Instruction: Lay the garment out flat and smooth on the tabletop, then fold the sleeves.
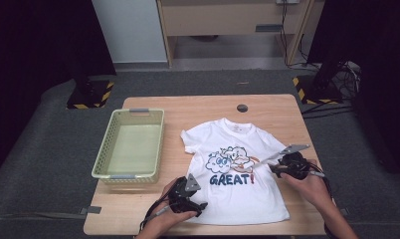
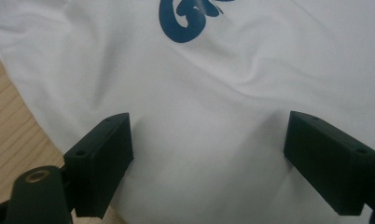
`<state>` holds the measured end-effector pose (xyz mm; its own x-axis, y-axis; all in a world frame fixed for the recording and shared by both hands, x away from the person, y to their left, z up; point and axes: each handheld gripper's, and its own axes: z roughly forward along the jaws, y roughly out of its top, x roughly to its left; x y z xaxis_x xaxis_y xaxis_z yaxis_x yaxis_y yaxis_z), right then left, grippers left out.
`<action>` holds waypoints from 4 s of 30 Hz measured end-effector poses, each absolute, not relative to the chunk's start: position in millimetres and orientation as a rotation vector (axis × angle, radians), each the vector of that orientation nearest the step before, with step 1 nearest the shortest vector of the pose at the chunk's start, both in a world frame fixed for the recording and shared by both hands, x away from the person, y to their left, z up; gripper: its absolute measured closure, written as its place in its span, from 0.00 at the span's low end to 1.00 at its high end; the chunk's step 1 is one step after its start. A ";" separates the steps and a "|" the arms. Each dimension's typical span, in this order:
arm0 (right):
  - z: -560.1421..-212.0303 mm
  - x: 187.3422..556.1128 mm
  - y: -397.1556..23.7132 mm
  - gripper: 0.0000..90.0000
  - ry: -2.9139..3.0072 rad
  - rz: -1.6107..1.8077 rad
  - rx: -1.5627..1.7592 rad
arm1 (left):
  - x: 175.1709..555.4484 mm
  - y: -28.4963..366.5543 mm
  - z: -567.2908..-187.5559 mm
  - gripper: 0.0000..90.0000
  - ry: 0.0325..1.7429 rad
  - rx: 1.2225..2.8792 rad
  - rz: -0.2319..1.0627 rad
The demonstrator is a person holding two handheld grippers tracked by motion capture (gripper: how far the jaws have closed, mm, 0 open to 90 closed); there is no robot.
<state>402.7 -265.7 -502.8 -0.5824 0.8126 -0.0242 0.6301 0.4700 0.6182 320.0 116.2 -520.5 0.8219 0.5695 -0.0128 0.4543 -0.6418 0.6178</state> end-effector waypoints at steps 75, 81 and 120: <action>-508.9 363.9 -267.5 0.51 2.480 0.710 1.222 | 303.7 99.9 -521.0 0.14 0.709 2.385 0.229; -509.1 363.4 -276.6 0.52 2.474 0.715 1.247 | 300.9 96.7 -521.1 0.12 0.689 2.391 0.218; -489.9 459.4 -325.9 0.30 2.169 0.962 1.524 | 340.2 100.2 -523.0 0.10 0.837 2.339 0.286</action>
<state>459.4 -325.9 -489.9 -0.3795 0.9179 0.1157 0.7019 0.2042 0.6824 340.2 100.2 -523.0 0.7747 0.6323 -0.0077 0.4956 -0.5995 0.6285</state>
